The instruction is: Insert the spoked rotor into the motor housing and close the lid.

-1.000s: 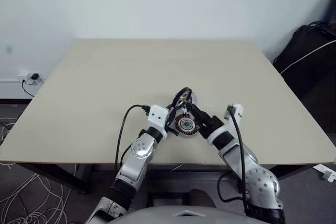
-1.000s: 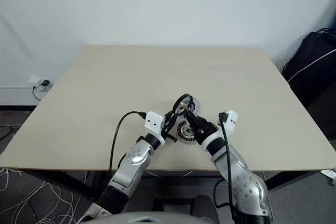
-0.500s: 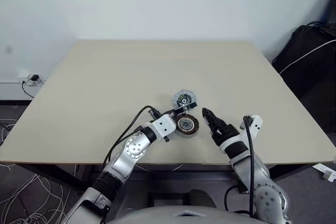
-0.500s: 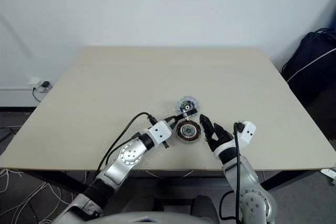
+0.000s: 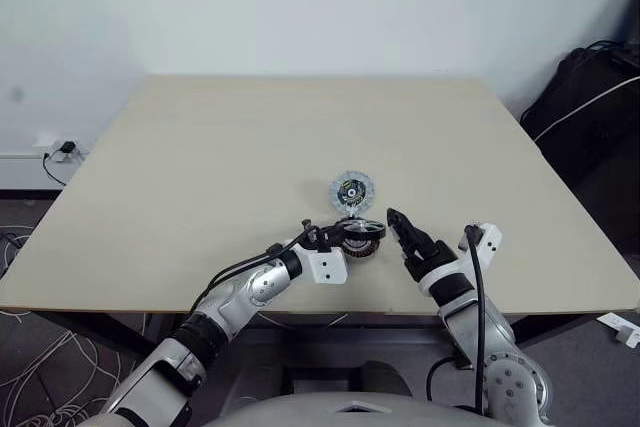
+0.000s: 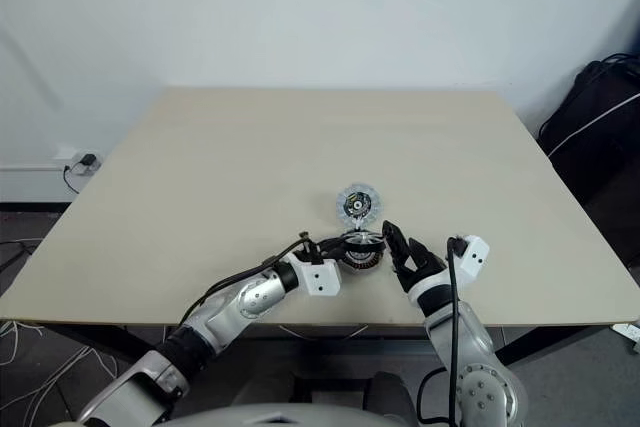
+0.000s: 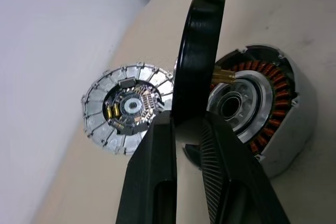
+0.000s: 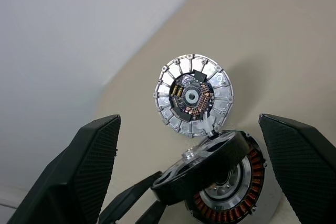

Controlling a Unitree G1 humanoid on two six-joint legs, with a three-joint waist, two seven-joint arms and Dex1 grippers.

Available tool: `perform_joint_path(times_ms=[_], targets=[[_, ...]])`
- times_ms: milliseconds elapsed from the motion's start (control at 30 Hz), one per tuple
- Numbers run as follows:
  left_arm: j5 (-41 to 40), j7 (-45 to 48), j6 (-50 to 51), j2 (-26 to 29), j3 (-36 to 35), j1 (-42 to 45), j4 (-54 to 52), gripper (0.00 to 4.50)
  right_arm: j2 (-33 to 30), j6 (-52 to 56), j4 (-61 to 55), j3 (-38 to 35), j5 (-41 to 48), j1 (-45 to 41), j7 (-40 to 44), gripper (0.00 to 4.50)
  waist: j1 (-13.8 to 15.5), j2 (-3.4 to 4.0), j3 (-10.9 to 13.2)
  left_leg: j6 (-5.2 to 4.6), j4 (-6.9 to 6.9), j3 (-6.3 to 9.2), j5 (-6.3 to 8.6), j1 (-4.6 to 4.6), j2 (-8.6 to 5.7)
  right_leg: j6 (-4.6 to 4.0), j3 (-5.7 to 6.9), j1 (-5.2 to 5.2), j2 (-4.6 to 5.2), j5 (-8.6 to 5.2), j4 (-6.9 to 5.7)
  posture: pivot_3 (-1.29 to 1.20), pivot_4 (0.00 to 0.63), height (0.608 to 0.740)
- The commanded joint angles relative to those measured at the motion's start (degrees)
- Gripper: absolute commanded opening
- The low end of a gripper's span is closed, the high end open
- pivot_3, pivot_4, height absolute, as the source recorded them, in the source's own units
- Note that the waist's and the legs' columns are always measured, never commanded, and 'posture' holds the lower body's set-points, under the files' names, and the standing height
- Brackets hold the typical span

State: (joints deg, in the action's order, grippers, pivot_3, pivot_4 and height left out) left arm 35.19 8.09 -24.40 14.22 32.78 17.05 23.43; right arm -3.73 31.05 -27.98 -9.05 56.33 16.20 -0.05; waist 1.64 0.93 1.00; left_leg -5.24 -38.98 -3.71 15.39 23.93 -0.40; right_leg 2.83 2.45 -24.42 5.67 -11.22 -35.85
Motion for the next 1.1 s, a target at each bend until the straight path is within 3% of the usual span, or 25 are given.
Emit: perform_joint_path(times_ms=[33,833,1100], targets=[[1.42,-2.48,-1.60,-0.29,-0.01,1.72,0.31,0.33,0.31,-1.35,-2.63,-0.72,0.20,-0.13,0.34,4.50,-0.01,0.01,0.00,0.00,0.00,0.00,0.00,0.00,0.00,0.00,-0.01,0.00,0.00,0.00,0.00,0.00,0.000,0.740],[5.03,-3.72,-0.68,0.16,0.12,3.31,2.13,0.33,0.54,-1.51,-2.46,-0.67,0.09,0.15,0.20,4.50,0.00,0.01,-0.01,0.00,0.01,0.00,0.00,0.00,0.00,0.00,0.00,-0.01,0.03,0.00,0.00,0.00,0.000,0.740],[4.82,-3.64,0.09,0.19,-0.48,3.27,0.92,2.92,0.46,-1.53,-2.57,-0.76,0.08,0.02,0.10,4.50,0.00,0.02,-0.02,0.00,0.01,0.00,0.00,0.00,0.00,0.00,-0.01,0.00,0.03,0.00,-0.01,0.00,0.000,0.740]])
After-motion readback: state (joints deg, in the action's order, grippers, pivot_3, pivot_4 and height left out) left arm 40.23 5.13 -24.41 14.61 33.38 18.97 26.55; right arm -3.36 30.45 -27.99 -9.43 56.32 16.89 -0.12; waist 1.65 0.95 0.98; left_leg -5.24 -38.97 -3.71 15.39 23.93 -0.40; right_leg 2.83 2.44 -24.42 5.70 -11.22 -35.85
